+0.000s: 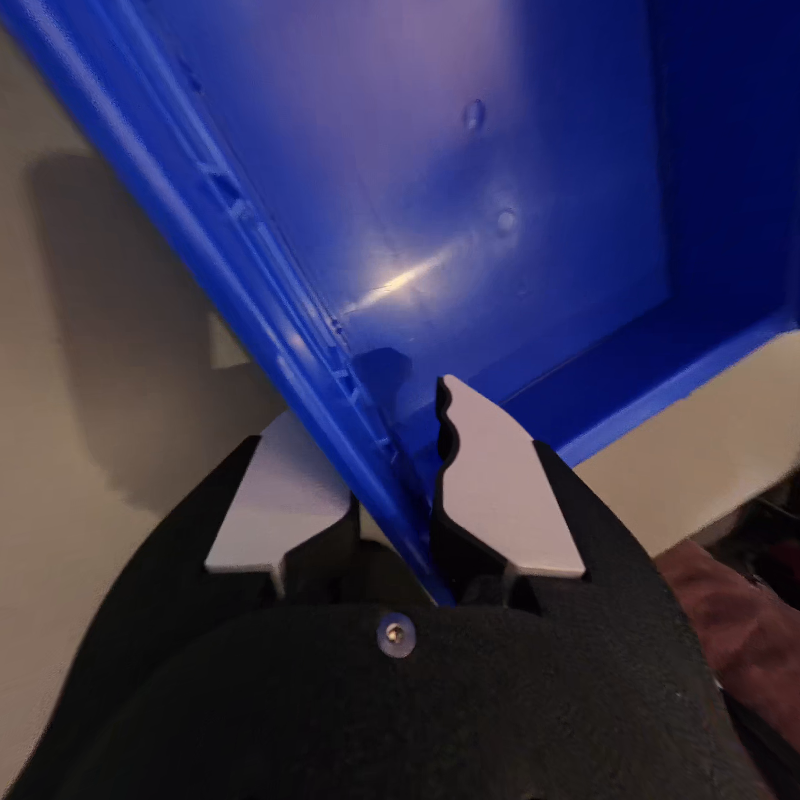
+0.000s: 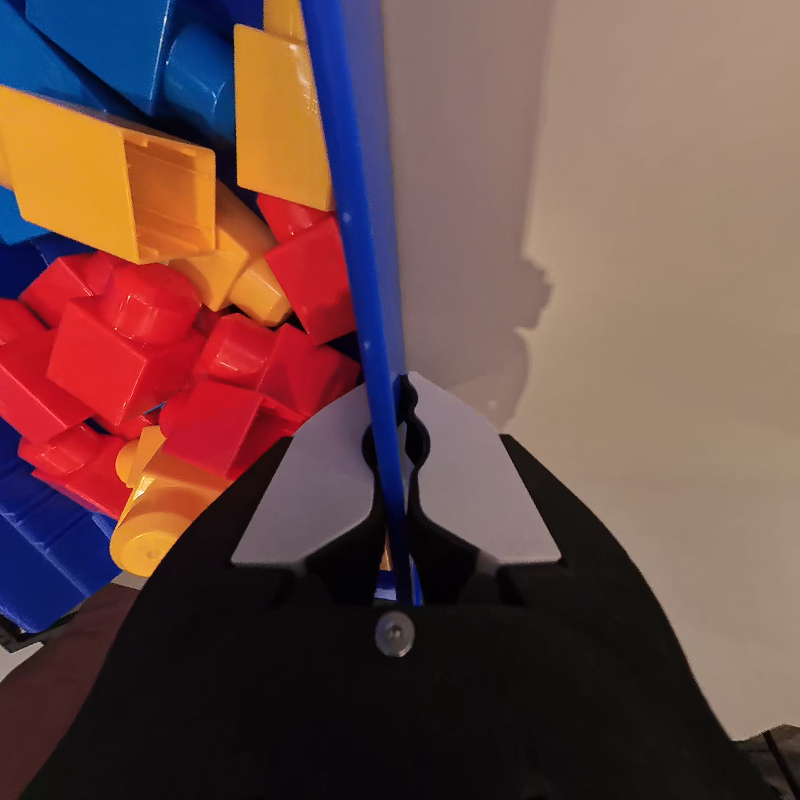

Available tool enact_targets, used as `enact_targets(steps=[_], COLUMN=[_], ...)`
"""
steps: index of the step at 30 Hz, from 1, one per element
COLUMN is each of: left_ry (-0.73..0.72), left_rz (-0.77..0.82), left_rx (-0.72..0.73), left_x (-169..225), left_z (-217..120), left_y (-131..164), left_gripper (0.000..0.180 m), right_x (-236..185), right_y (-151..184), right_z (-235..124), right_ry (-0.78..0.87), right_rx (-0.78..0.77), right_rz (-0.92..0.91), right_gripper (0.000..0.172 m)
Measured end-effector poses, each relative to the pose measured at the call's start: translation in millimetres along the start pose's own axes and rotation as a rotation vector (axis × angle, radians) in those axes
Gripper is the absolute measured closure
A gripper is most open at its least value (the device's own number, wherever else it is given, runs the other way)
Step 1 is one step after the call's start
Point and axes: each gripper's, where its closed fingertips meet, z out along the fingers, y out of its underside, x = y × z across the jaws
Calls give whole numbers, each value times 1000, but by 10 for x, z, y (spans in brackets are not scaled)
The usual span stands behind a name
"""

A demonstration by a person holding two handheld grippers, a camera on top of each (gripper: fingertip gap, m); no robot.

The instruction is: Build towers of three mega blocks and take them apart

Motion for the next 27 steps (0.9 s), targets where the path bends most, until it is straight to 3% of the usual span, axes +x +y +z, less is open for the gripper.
enact_targets(steps=[1, 5, 8, 13, 17, 22, 27], left_ry=[46, 172, 280, 415, 310, 141, 105], left_rz=[-4, -9, -17, -21, 11, -66, -166], left_rx=[13, 94, 194, 469, 620, 741, 772], left_x=[101, 273, 317, 254, -65, -596, -925], left_z=[30, 17, -140, -817, -1333, -1738, -1816], left_y=[-27, -92, -118, -128, 153, 690, 1072], left_gripper=[140, 122, 119, 135, 138, 138, 137], right_x=[44, 272, 464, 740, 750, 447, -433], right_y=[12, 93, 182, 292, 337, 161, -177], right_z=[-11, -80, -170, -378, -630, -1127, -1443], right_ry=[5, -6, -13, 17, 17, 63, 92], right_rx=[-2, -16, -23, -2, -2, 40, 50], right_rz=[7, 44, 71, 115, 134, 101, -9], right_gripper=[167, 167, 167, 166, 166, 168, 166])
